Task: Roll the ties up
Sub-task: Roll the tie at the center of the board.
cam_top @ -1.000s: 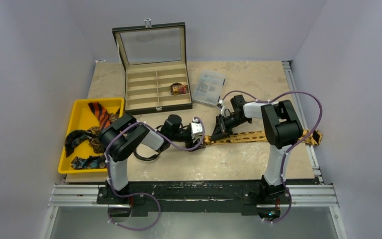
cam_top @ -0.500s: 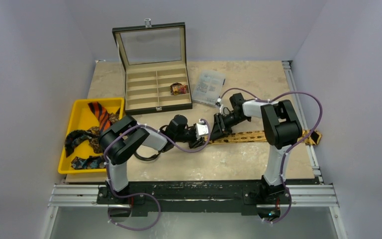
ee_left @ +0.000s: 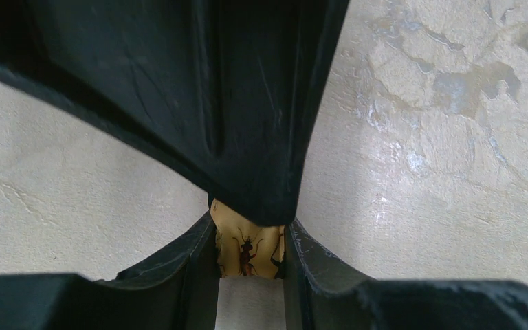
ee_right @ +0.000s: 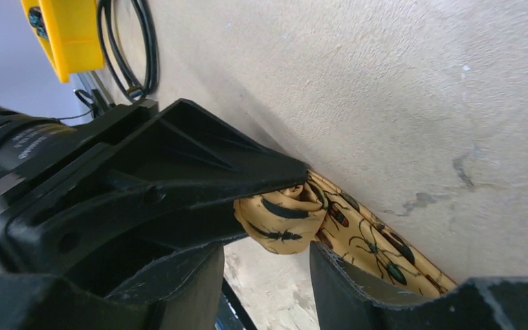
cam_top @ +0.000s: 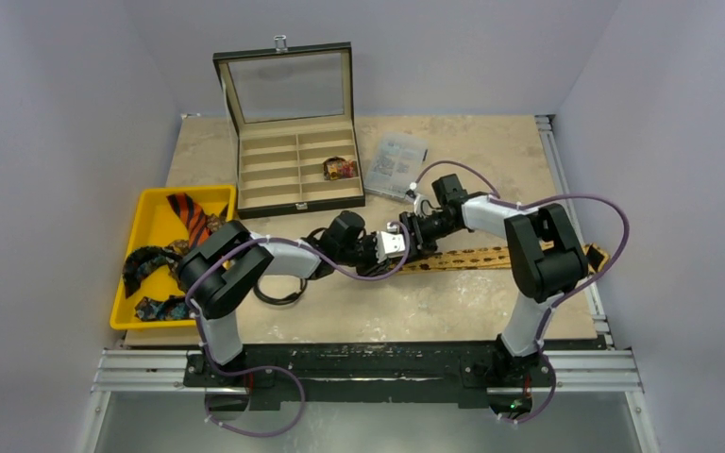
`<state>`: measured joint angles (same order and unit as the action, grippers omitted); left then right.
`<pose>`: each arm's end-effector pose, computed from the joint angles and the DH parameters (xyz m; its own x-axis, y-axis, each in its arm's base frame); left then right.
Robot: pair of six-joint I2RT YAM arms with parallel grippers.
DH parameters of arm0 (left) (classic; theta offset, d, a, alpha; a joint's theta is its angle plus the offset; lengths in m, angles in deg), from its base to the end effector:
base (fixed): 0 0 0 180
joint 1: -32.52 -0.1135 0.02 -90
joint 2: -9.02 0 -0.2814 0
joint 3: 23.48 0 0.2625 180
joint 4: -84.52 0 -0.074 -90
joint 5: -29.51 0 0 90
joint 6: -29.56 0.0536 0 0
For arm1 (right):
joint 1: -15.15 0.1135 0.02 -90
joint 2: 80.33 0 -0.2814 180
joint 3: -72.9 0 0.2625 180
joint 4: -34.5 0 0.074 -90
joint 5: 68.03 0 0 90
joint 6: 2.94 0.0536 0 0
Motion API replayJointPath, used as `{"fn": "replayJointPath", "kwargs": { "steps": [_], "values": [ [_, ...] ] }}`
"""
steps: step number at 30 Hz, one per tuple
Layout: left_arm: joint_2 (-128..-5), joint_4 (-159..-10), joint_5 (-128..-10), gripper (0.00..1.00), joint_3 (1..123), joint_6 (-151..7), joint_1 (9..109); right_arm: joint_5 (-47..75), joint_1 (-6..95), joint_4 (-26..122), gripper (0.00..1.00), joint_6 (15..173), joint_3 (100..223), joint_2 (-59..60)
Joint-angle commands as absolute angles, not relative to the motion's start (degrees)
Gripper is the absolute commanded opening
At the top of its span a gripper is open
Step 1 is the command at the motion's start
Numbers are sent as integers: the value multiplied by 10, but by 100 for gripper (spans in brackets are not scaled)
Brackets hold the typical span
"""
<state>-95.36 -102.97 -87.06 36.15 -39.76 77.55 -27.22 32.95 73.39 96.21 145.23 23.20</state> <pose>0.2469 -0.2811 0.1275 -0.0880 0.5350 -0.8402 0.9785 0.2045 0.0277 0.3185 0.1449 0.1486 -0.9546 -0.1973 -0.2230 -0.2972 0.5823 0.7567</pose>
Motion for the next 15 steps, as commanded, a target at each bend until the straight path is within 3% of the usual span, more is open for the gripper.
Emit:
{"fn": "replayJointPath", "kwargs": {
  "steps": [1, 4, 9, 10, 13, 15],
  "values": [
    [-966, -924, -833, 23, 366, -386, 781, -269, 338, 693, 47, 990, 1455, 260],
    [-967, -919, -831, 23, 368, -386, 785, -263, 338, 686, 37, 986, 1468, 275],
    [-969, -915, -827, 23, 369, -379, 788, -261, 338, 689, 7, 977, 1465, 279],
    [-968, -919, -830, 29, 366, -378, 789, -257, 337, 703, 0, 960, 1458, 281],
    [-960, -962, -858, 47, 351, -382, 779, -248, 330, 718, 0, 943, 1447, 295],
    [-959, -1007, -905, 53, 341, -397, 760, -246, 320, 736, 0, 929, 1449, 317]
  ]
}}
